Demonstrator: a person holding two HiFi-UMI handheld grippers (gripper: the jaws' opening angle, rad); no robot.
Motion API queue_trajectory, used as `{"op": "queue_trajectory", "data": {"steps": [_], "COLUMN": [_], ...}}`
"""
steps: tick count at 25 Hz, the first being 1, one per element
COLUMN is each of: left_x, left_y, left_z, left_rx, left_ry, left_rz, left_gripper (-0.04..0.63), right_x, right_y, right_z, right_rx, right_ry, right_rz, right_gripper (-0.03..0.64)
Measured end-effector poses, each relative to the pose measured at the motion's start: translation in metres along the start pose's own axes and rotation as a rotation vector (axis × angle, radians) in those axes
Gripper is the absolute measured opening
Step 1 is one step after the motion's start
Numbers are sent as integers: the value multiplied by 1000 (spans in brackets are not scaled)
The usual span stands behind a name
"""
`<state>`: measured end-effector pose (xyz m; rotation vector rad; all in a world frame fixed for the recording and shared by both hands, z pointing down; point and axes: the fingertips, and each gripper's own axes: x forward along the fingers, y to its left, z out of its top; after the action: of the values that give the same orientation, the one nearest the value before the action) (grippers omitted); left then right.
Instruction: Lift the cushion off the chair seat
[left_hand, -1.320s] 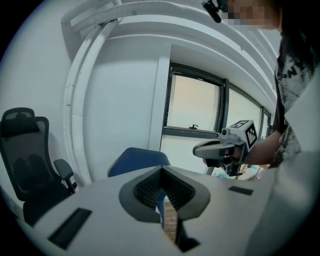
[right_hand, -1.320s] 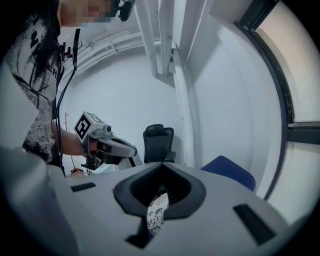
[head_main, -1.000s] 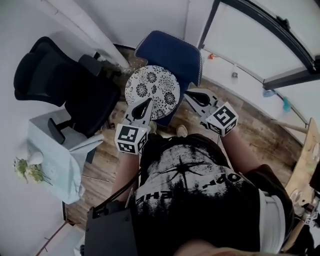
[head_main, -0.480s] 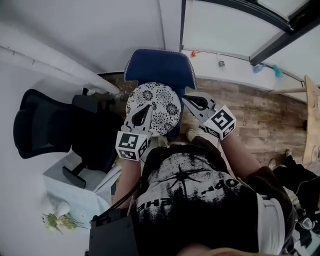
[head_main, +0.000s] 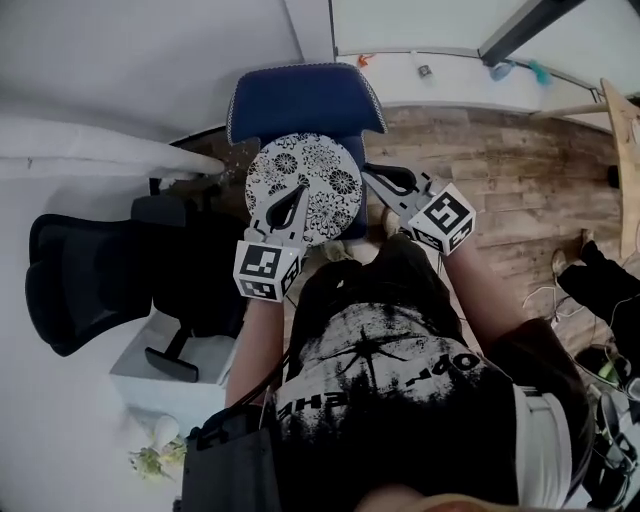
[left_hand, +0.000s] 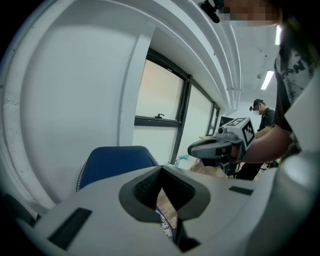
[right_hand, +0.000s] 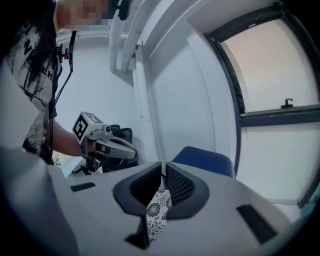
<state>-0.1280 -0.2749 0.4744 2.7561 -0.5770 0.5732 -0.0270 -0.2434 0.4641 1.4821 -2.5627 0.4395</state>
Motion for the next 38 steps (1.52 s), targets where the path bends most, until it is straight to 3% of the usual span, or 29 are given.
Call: {"op": "queue_trajectory", "data": {"steps": [6, 17, 28, 38], "left_x": [12, 58, 102, 131], "left_y": [4, 18, 43, 54], "left_z": [-17, -62, -127, -174], "left_rx": [-36, -92, -136, -165], "left_ry": [20, 102, 188, 227], "left_rz": [10, 39, 38, 12], "left_gripper": [12, 12, 12, 12], "right_x": [10, 58, 116, 159], "right_y": [-13, -64, -98, -128], "right_z": [-52, -156, -301, -393], "right_rx": [57, 120, 171, 173], "right_ry": [94, 266, 477, 625], "right_rz": [-11, -3, -24, -81], "right_gripper": [29, 219, 253, 270]}}
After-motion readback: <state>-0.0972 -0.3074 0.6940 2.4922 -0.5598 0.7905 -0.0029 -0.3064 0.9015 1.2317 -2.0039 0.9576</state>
